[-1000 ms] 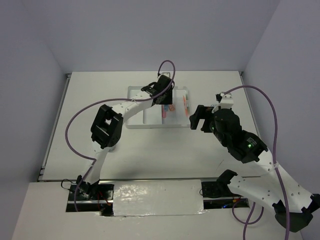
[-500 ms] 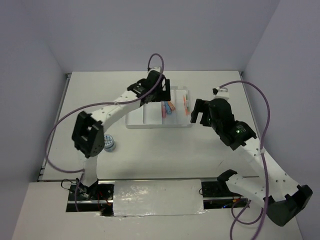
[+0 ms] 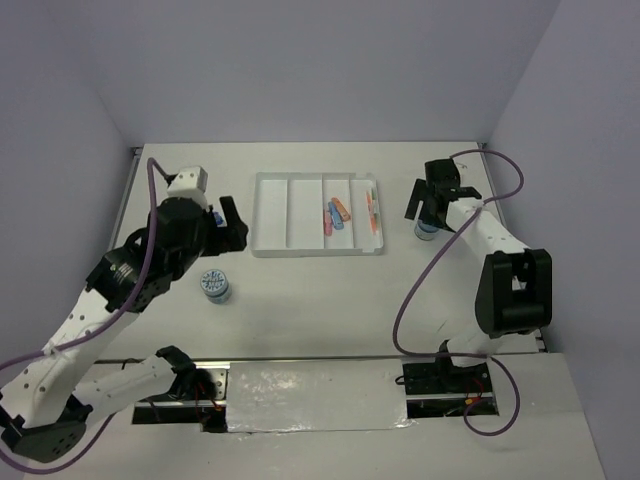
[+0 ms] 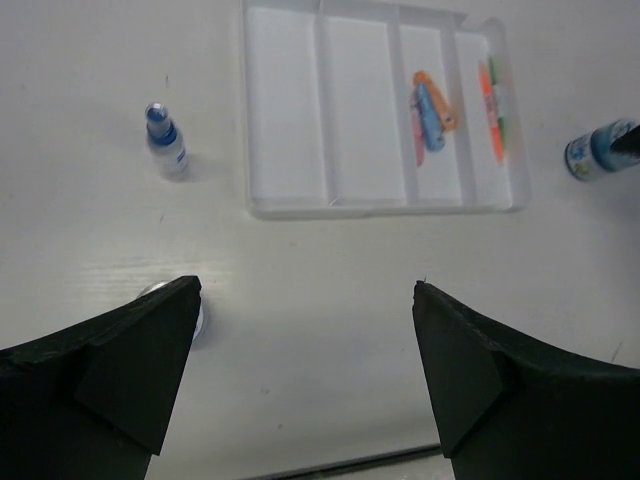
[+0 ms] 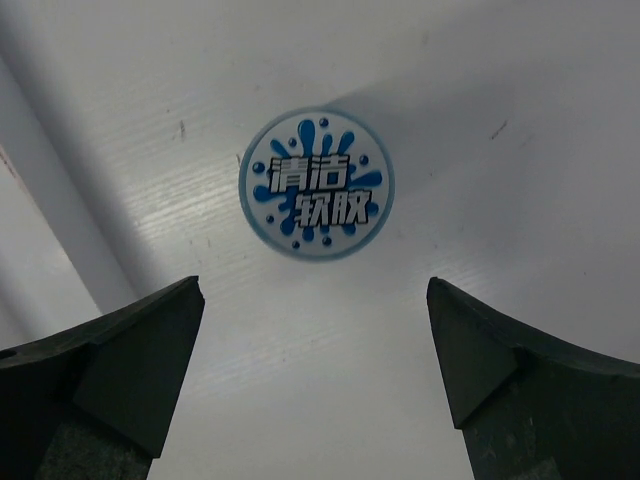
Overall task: Sort the stationery into containers
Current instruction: Pick up the stationery from the center of the board.
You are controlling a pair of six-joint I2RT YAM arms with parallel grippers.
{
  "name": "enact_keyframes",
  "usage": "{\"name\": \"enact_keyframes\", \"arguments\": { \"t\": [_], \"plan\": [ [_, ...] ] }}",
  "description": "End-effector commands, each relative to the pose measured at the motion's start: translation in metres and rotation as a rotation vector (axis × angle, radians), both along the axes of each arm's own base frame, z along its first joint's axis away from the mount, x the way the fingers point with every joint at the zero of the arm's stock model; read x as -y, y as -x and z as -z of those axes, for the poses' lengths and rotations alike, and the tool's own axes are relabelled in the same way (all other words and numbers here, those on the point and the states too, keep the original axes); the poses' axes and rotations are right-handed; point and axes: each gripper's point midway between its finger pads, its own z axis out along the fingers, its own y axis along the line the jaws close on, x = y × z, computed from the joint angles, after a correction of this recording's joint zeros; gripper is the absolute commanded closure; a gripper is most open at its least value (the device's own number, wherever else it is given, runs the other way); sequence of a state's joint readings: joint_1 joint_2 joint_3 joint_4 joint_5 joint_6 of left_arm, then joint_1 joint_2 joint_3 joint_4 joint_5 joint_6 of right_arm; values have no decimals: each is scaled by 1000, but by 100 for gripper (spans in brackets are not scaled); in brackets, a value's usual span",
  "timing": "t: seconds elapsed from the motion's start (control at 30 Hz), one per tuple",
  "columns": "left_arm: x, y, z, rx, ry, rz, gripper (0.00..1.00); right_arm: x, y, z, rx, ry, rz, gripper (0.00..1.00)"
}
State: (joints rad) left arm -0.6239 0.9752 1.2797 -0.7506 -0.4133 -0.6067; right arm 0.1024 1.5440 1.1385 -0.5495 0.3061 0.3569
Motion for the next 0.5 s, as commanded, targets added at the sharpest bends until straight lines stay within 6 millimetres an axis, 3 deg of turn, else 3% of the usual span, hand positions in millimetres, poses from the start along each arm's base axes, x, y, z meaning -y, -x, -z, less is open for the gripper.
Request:
{"name": "enact_keyframes", "arguments": {
  "t": [0.0, 0.27, 0.4, 0.43, 0.47],
  "plan": [
    [-15, 22, 30, -51, -87, 54, 1, 13, -38, -23, 119, 2, 17, 0],
    [-28, 45, 82, -124, -191, 125, 1, 21, -61, 13, 55, -45, -12, 0],
    [-21, 48, 82, -107, -165, 168, 1, 17, -67, 33, 19, -58, -24, 1],
    [-18, 47, 79, -90, -154, 179, 1, 30, -68, 34, 18, -63, 4, 2],
    [-17, 49, 79, -76, -145, 194, 1, 30, -68, 37, 9, -65, 3, 11]
  ]
}}
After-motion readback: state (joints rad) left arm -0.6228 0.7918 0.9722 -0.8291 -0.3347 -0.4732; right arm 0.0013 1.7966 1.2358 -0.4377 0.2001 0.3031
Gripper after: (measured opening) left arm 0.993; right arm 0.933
